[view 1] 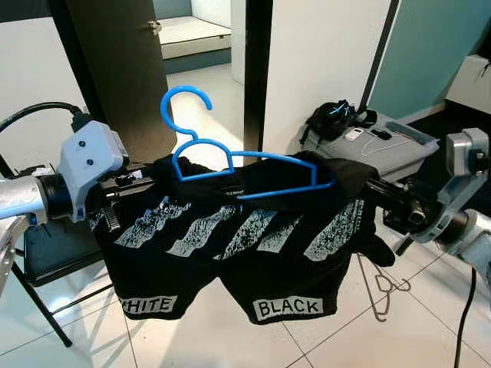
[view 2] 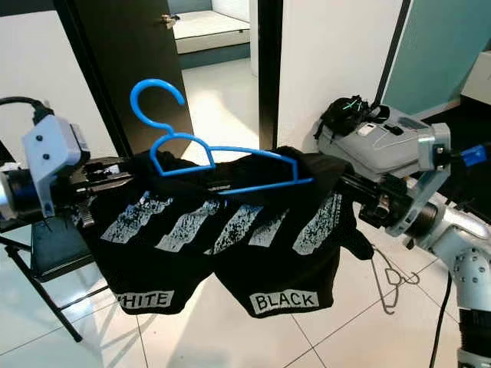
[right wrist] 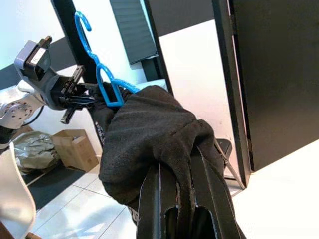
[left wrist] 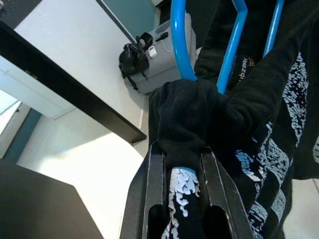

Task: Hang hanger

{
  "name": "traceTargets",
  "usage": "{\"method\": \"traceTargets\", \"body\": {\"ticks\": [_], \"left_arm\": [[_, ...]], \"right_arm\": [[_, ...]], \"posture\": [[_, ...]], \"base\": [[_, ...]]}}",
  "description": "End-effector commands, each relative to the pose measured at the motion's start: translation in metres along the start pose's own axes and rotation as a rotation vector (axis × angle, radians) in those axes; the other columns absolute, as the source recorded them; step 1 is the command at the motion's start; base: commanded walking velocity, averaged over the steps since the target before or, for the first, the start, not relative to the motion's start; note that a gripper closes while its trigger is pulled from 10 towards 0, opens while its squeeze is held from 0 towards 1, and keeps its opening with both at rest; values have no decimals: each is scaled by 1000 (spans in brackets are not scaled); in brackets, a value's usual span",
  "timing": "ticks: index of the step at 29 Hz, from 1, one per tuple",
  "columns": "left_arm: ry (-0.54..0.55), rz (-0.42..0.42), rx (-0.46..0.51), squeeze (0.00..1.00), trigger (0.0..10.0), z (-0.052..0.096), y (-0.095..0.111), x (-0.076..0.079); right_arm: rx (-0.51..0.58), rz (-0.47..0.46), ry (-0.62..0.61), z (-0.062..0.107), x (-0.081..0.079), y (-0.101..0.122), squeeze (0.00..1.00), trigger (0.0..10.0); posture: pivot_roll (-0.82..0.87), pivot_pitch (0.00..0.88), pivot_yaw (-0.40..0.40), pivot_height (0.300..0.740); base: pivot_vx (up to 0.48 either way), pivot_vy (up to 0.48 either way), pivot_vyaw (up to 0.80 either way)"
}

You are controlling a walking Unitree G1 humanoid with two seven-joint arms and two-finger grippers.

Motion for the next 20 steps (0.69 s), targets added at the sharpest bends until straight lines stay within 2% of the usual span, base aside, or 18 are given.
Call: {"method": "traceTargets", "body": {"ticks": [1, 10, 13, 20], "left_arm": [[35, -44, 1, 0, 0, 1, 5, -9], [109, -115, -17, 0, 0, 16, 10, -31], [84, -132, -19, 0, 0, 15, 11, -27], [-14, -135, 17, 0, 0, -4, 12, 2]], "right_arm": [[14, 30, 32, 0, -4, 10, 0, 0], [-26, 33, -68, 24, 14, 6, 0, 0], [-15, 42, -88, 28, 17, 9, 0, 0], [6, 70, -108, 21, 21, 15, 0, 0]], "posture": [[2, 0, 3, 740], [8, 0, -2, 740], [8, 0, -2, 740], [7, 0, 2, 740]], "base": [[0, 0, 0], [0, 0, 0], [0, 0, 0], [0, 0, 0]]}}
Point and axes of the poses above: a point about 5 cm out from each wrist's last joint towards the gripper, its own z axis pointing back from the gripper into the wrist, its own y axis along the axis of the wrist's last joint, x = y × z, the point moved 6 cm from there along -z, pointing out of the wrist towards the gripper, and after that the axes turned 7 degrees about z, right-handed, at the moved point
